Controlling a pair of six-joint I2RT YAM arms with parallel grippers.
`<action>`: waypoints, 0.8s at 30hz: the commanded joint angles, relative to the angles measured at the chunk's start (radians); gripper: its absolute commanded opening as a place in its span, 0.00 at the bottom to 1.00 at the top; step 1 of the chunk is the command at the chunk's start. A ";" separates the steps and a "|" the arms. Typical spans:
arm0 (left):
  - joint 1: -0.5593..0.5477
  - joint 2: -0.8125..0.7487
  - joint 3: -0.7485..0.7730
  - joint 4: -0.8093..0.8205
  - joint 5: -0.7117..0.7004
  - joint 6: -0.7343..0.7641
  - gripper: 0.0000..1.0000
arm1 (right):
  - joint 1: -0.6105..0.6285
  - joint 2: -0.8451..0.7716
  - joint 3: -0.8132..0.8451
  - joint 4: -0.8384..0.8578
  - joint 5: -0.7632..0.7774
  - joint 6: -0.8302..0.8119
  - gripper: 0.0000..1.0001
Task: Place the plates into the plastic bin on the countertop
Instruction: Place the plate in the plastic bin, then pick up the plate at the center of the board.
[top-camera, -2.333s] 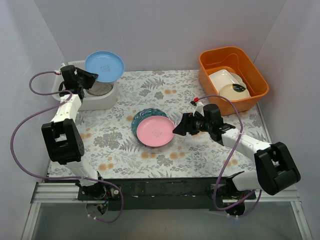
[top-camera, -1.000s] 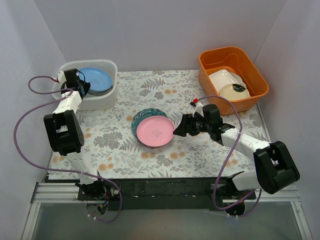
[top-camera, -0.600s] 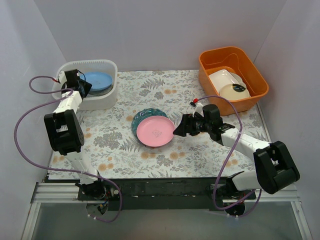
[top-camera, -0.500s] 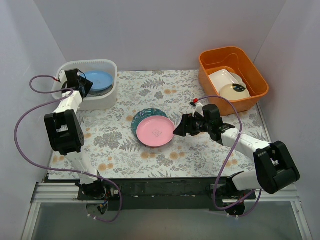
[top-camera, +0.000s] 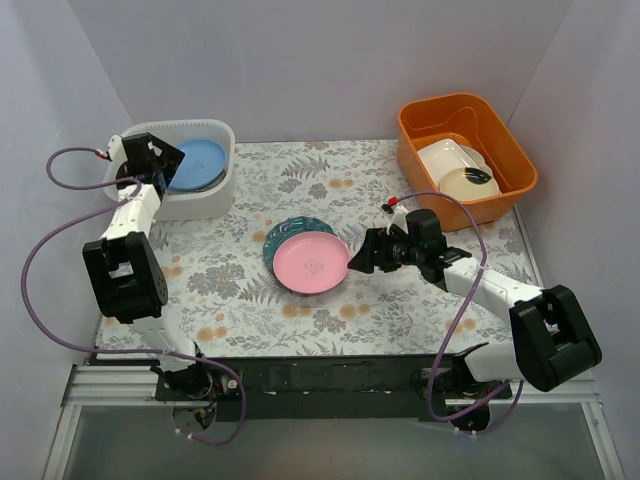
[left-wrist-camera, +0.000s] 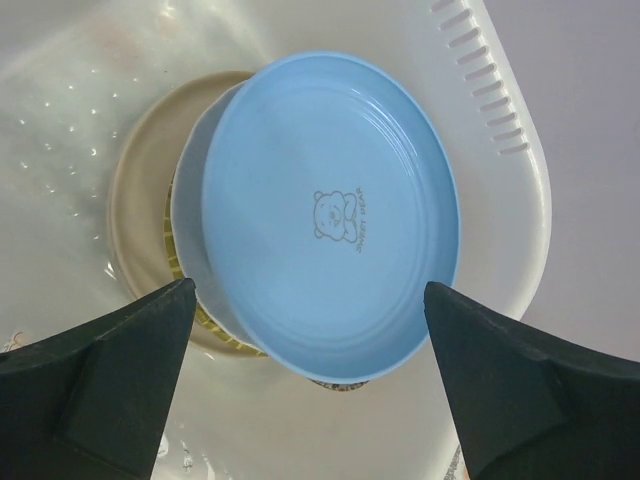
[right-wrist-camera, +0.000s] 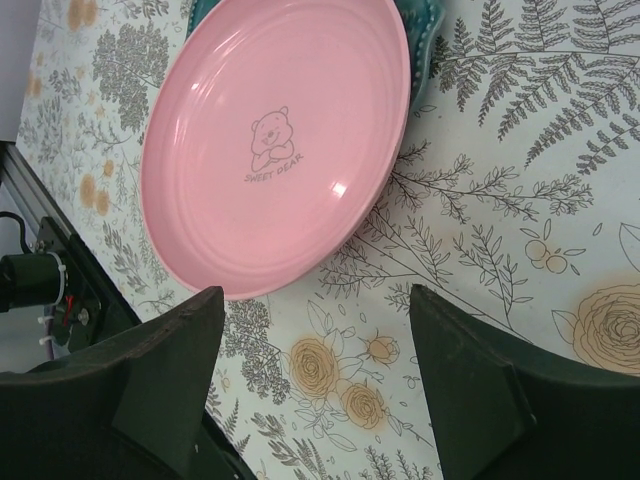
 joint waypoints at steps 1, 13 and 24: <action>0.007 -0.119 -0.033 -0.052 -0.050 0.018 0.98 | -0.002 -0.016 0.016 -0.002 0.012 -0.024 0.82; -0.054 -0.272 -0.102 0.000 0.111 0.090 0.98 | -0.002 0.069 0.036 0.033 -0.033 -0.017 0.81; -0.202 -0.280 -0.162 -0.002 0.258 0.160 0.98 | -0.002 0.165 0.070 0.121 -0.048 0.036 0.80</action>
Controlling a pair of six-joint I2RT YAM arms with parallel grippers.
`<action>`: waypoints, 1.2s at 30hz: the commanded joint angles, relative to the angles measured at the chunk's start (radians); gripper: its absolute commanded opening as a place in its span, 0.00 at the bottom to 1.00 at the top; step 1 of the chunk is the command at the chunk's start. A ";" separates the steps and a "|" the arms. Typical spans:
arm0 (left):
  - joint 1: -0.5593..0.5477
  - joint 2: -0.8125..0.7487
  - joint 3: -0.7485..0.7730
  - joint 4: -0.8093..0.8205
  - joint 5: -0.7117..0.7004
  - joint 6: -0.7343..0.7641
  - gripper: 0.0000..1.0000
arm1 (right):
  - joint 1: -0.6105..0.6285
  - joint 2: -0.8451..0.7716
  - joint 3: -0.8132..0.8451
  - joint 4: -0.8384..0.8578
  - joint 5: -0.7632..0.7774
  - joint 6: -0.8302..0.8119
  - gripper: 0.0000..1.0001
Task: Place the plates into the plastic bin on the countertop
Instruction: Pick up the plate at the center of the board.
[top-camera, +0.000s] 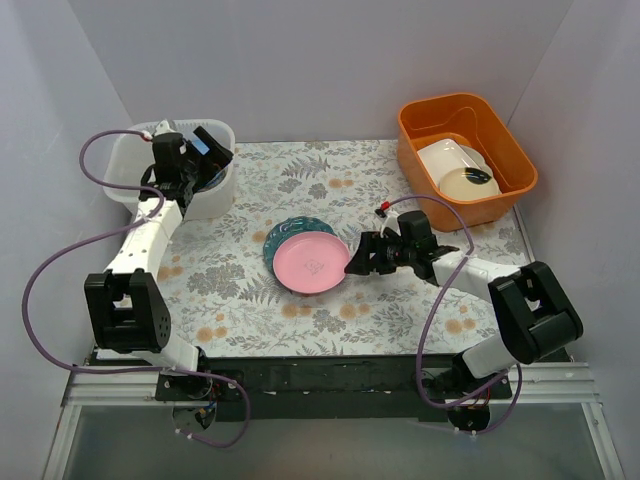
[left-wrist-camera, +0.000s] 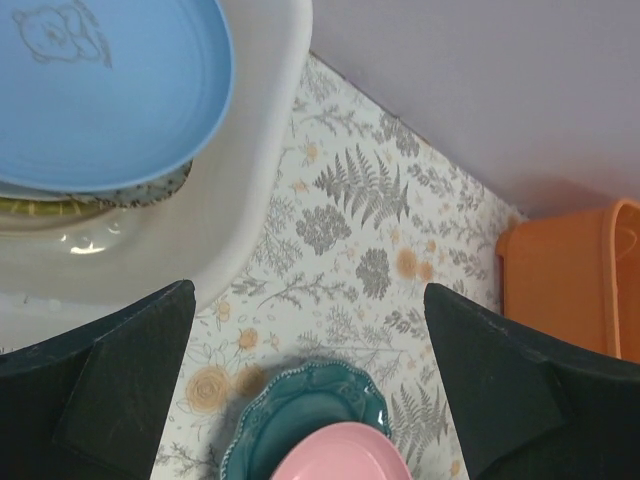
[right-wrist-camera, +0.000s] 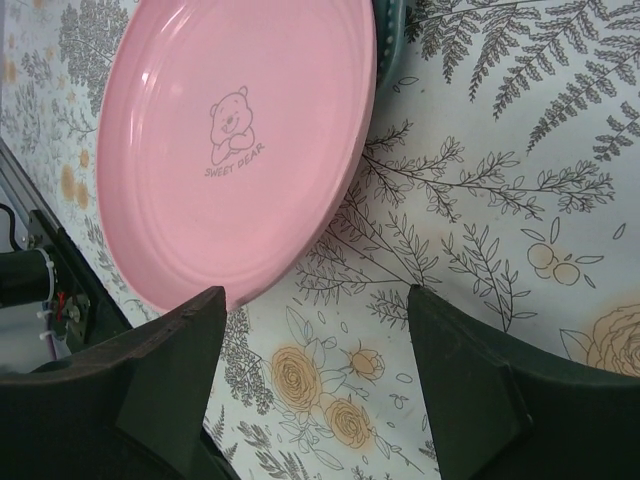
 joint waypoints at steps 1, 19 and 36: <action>-0.041 -0.037 -0.057 0.009 0.088 0.032 0.98 | -0.002 0.041 0.071 0.074 -0.016 0.026 0.80; -0.187 -0.110 -0.256 0.052 0.185 0.057 0.98 | -0.002 0.216 0.157 0.109 -0.066 0.069 0.61; -0.213 -0.143 -0.335 0.042 0.262 0.037 0.98 | -0.002 0.235 0.166 0.138 -0.106 0.075 0.01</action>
